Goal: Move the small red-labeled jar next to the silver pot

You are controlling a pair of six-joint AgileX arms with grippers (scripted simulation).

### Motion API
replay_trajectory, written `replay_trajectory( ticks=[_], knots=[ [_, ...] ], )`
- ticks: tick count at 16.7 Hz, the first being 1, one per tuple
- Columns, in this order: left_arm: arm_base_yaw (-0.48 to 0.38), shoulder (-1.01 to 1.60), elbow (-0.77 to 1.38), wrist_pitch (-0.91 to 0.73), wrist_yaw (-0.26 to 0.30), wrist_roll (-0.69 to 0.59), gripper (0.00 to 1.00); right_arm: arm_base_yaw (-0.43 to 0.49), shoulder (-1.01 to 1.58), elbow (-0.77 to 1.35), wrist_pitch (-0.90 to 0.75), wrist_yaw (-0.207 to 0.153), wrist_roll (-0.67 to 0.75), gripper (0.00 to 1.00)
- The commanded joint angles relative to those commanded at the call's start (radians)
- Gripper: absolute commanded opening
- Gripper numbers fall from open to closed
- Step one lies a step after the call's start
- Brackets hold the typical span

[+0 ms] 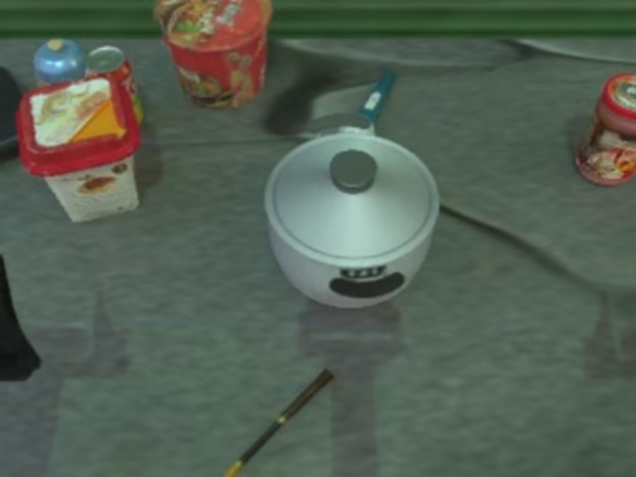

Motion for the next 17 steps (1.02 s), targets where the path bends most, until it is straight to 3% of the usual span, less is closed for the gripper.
replay_trajectory(
  ticks=[5, 9, 17],
  knots=[
    [0.000, 0.000, 0.000, 0.000, 0.000, 0.000, 1.00, -0.008, 0.023, 0.055, -0.012, 0.003, -0.006, 1.00],
    [0.000, 0.000, 0.000, 0.000, 0.000, 0.000, 1.00, -0.029, 0.145, 0.264, -0.085, 0.008, -0.035, 1.00],
    [0.000, 0.000, 0.000, 0.000, 0.000, 0.000, 1.00, -0.072, 0.815, 0.952, -0.527, 0.008, -0.178, 1.00]
  ],
)
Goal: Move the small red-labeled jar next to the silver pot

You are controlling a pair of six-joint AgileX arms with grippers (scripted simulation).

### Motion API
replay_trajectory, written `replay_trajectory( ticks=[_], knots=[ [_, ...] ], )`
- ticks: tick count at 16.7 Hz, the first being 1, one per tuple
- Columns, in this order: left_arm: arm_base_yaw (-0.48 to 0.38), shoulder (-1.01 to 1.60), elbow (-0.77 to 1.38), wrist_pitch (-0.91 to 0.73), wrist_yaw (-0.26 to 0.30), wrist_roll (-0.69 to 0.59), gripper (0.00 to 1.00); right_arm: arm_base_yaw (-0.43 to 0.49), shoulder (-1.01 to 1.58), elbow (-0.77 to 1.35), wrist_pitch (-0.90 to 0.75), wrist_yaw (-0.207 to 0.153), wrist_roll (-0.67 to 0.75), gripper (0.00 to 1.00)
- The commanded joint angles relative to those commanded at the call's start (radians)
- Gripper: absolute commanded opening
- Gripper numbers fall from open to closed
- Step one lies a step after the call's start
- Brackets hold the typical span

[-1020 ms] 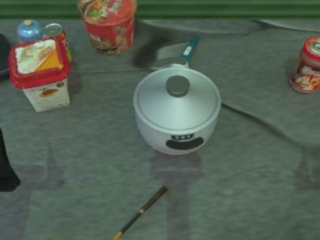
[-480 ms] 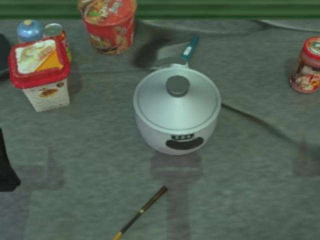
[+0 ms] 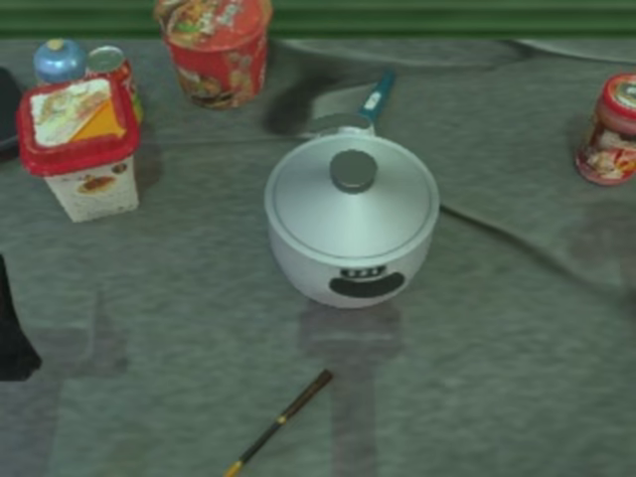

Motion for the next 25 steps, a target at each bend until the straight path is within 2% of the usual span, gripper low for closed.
replay_trajectory(
  ticks=[7, 12, 16, 19, 25],
  knots=[
    [0.000, 0.000, 0.000, 0.000, 0.000, 0.000, 1.00, -0.012, 0.854, 0.687, -0.556, -0.029, -0.207, 1.00],
    [0.000, 0.000, 0.000, 0.000, 0.000, 0.000, 1.00, -0.001, 1.366, 1.175, -0.840, -0.070, -0.365, 1.00],
    [0.000, 0.000, 0.000, 0.000, 0.000, 0.000, 1.00, 0.013, 1.637, 1.499, -0.948, -0.102, -0.472, 1.00],
    [0.000, 0.000, 0.000, 0.000, 0.000, 0.000, 1.00, 0.021, 1.754, 1.663, -0.974, -0.120, -0.526, 1.00],
    [0.000, 0.000, 0.000, 0.000, 0.000, 0.000, 1.00, 0.026, 1.803, 1.735, -0.977, -0.129, -0.552, 1.00]
  ],
)
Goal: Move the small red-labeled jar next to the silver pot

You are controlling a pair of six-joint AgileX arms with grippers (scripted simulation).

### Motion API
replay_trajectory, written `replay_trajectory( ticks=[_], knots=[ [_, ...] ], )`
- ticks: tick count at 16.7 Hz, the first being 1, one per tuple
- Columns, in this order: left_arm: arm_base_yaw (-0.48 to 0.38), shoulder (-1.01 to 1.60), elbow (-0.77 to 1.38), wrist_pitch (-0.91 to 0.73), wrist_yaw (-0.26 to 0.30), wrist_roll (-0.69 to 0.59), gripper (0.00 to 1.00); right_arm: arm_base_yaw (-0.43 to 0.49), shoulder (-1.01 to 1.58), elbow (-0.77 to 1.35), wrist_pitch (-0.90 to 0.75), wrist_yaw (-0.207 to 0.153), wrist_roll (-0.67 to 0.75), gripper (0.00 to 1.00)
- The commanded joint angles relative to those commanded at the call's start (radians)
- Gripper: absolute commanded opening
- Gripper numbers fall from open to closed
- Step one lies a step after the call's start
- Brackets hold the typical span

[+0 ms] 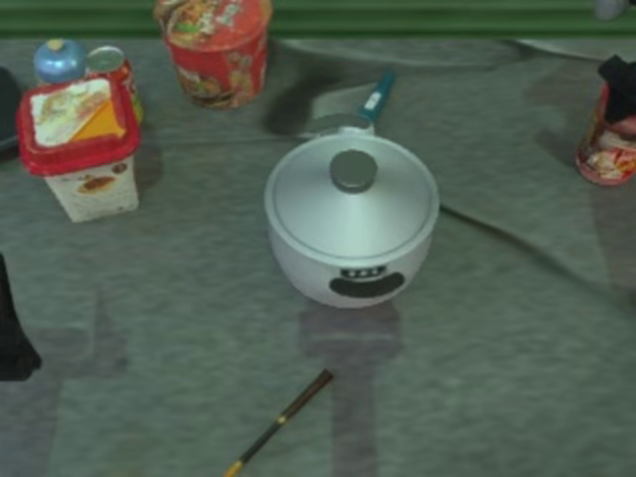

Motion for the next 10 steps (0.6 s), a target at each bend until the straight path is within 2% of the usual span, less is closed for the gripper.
replay_trajectory(
  ticks=[4, 10],
  knots=[
    [0.000, 0.000, 0.000, 0.000, 0.000, 0.000, 1.00, -0.002, -0.005, -0.020, 0.017, 0.000, 0.000, 1.00],
    [0.000, 0.000, 0.000, 0.000, 0.000, 0.000, 1.00, 0.012, -0.030, -0.237, 0.206, 0.001, 0.012, 1.00]
  ],
)
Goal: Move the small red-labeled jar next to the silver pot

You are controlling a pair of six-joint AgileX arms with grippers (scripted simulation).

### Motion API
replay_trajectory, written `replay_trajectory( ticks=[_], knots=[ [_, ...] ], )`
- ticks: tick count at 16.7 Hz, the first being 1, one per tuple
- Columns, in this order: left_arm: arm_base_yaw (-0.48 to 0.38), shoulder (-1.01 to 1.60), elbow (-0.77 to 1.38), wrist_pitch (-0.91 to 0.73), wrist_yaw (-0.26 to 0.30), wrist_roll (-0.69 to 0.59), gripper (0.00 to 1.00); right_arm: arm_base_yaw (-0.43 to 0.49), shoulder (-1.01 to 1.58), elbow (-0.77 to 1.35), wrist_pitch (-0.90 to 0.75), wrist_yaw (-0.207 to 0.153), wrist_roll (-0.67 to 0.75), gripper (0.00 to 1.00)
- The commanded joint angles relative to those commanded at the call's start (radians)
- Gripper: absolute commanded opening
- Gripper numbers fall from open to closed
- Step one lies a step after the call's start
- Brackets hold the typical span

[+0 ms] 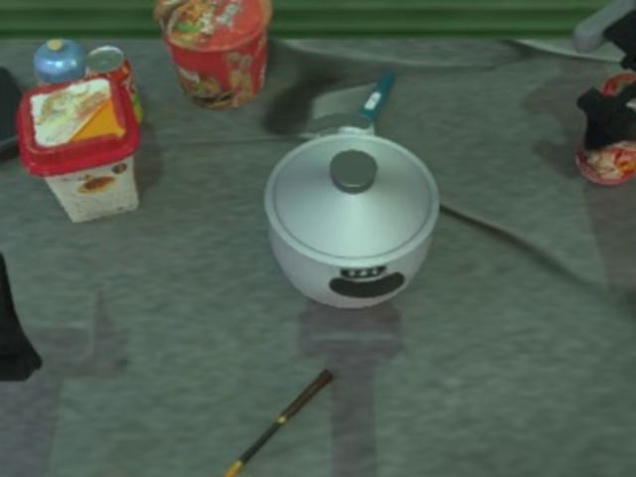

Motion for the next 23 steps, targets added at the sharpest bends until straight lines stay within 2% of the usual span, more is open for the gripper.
replay_trajectory(
  ticks=[5, 18, 23],
  knots=[
    [0.000, 0.000, 0.000, 0.000, 0.000, 0.000, 1.00, 0.002, -0.003, -0.024, 0.024, 0.000, 0.002, 1.00],
    [0.000, 0.000, 0.000, 0.000, 0.000, 0.000, 1.00, 0.002, -0.003, -0.024, 0.024, 0.000, 0.002, 0.02],
    [0.000, 0.000, 0.000, 0.000, 0.000, 0.000, 1.00, 0.002, -0.003, -0.024, 0.024, 0.000, 0.002, 0.00]
  ],
)
